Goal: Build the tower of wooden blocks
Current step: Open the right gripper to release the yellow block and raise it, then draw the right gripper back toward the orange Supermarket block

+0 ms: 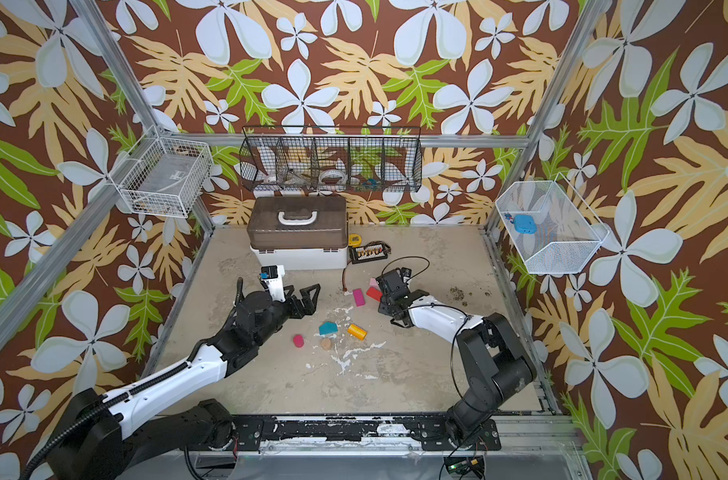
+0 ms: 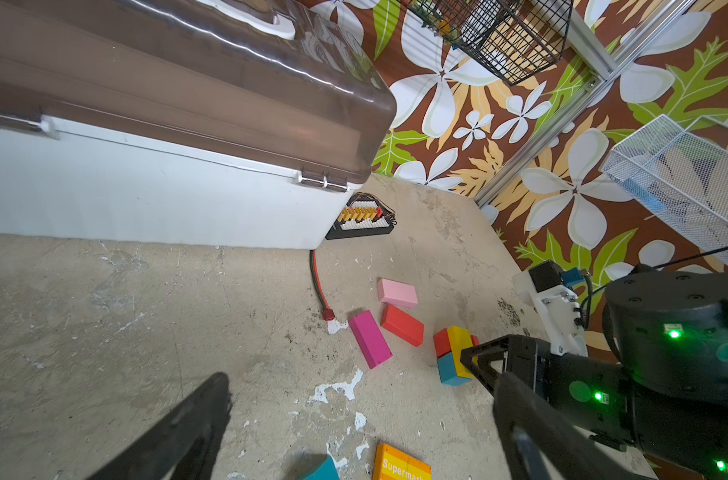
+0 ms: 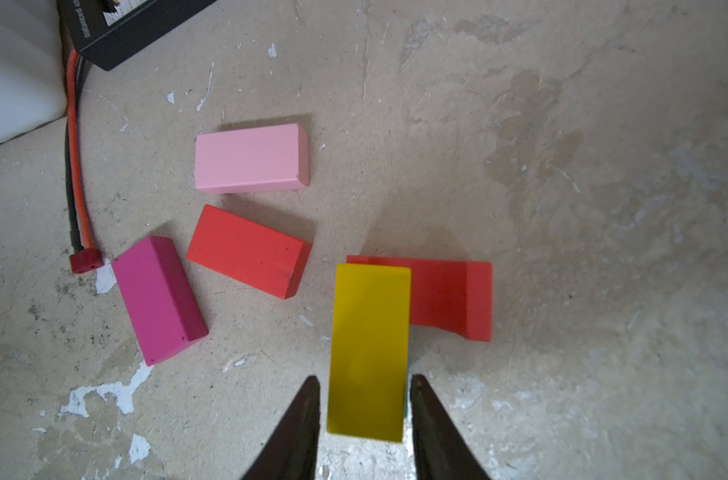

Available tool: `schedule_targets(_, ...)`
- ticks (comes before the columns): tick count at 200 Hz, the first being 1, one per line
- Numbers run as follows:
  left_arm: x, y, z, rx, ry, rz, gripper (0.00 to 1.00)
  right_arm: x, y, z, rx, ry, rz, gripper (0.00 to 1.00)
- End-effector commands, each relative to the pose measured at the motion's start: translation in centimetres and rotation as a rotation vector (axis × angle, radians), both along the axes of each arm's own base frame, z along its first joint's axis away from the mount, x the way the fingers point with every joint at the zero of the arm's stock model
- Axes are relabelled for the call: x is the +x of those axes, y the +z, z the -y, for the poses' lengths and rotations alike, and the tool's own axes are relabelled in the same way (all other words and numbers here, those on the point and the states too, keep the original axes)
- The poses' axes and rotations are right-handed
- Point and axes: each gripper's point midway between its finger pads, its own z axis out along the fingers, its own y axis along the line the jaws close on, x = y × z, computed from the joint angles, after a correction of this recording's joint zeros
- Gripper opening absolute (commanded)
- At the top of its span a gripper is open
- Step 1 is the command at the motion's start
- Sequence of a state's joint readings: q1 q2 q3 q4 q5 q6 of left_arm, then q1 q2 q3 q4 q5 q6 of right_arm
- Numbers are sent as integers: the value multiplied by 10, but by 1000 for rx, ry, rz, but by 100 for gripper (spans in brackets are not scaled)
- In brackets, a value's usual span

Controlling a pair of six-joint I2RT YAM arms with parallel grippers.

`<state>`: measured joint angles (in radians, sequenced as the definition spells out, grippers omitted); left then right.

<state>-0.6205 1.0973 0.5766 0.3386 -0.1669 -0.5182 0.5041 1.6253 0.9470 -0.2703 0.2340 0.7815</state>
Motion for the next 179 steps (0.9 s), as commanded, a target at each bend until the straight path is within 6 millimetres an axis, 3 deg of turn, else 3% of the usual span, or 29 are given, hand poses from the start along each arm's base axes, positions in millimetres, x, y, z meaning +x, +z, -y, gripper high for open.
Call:
schedule_targets(1,2,10,0,-18,3,26,100,1,0,5,-31,-12,-2,36)
schedule_targets(44,2,10,0,-19,3,27,100,2,12,6,-43,-13,23,39)
schedule_targets(82,3,8,-3,-6,19,28,100,-7,55,10,-108,-31,124,47)
schedule_targets(121,1,11,-16,13,73,50,100,-38,96,-15,-43,49,245,58)
schedule_targets(155,1,10,-27,25,122,63,100,-61,104,-37,59,140,298,62)
schedule_targets(179,2,10,-30,29,139,64,100,-72,90,-57,110,223,286,66)
